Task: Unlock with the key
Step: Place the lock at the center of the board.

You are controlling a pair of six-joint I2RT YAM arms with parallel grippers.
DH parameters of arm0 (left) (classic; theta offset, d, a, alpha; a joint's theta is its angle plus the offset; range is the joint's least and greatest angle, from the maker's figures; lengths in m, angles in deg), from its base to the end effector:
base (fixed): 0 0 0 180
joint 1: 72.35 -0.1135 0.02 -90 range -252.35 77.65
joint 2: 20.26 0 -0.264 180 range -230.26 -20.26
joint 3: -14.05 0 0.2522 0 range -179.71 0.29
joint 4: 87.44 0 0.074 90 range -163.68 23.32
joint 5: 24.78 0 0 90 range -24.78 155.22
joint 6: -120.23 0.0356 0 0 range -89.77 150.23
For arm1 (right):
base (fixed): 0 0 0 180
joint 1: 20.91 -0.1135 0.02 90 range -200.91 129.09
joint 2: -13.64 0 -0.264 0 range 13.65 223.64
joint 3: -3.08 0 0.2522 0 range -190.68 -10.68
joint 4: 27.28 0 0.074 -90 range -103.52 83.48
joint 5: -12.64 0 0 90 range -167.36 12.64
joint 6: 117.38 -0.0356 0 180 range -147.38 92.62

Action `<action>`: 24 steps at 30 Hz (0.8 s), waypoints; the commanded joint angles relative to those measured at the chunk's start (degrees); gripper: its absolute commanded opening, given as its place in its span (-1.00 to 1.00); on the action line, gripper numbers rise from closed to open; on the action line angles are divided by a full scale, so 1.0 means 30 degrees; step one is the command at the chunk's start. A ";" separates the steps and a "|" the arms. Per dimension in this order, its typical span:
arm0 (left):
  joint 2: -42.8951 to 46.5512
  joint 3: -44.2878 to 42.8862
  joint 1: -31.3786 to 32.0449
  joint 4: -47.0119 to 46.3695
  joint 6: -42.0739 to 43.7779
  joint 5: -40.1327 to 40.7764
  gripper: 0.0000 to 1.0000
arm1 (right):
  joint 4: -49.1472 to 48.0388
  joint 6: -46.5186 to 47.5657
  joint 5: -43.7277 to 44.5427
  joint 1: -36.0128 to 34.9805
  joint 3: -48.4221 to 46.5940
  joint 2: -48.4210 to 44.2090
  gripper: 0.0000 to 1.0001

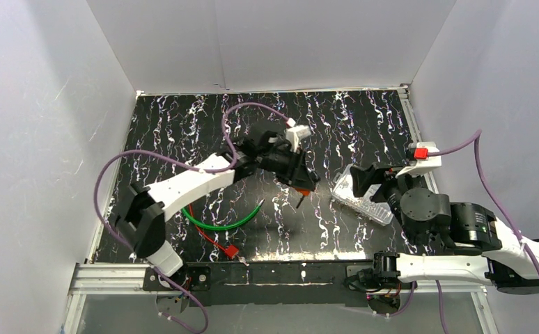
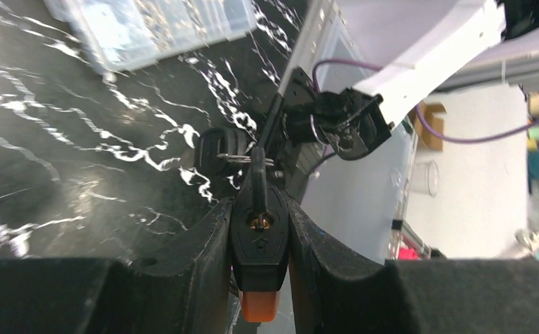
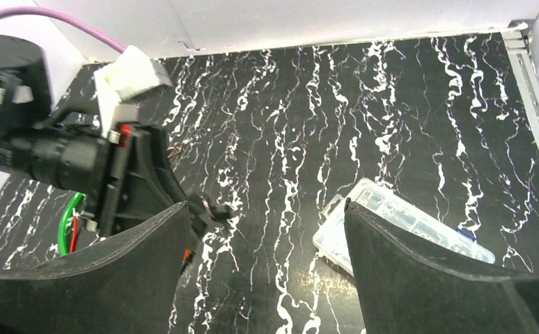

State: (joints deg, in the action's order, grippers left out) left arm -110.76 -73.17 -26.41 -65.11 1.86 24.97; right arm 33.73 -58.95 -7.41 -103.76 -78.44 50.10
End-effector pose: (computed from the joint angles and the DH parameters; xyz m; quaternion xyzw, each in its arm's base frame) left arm 0.2375 -0.2785 0.3193 0.3025 0.7573 -0.5342 0.2229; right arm 0.0417 0.0640 0.4252 0.0281 0.7391 0.1670 0.6519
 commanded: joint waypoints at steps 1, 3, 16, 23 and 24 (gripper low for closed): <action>-0.1666 0.0651 0.1028 -0.2313 -0.0338 -0.2934 -1.00 | 0.1267 -0.1977 0.0881 0.0048 0.0273 -0.0898 0.77; -0.2750 0.0876 0.1315 -0.2297 -0.0010 -0.3843 -1.00 | 0.1594 -0.2326 0.0978 0.0048 0.0381 -0.1389 0.77; -0.7901 -0.0647 0.1616 0.3408 0.8055 -0.5875 -1.00 | 0.2491 -0.2442 0.1736 0.0048 0.0793 -0.2928 0.80; -0.9111 -0.1402 0.0942 0.5311 1.2051 -0.5551 -1.00 | 0.1818 -0.1969 0.1780 0.0048 0.1621 -0.3641 0.81; -0.9247 -0.1517 0.0830 0.5479 1.2421 -0.5390 -1.00 | 0.1660 -0.1892 0.1743 0.0048 0.1715 -0.3705 0.81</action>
State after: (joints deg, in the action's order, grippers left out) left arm -138.98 -75.60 -22.35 -53.90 29.72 9.58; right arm 40.95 -65.13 -4.41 -103.76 -74.22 40.11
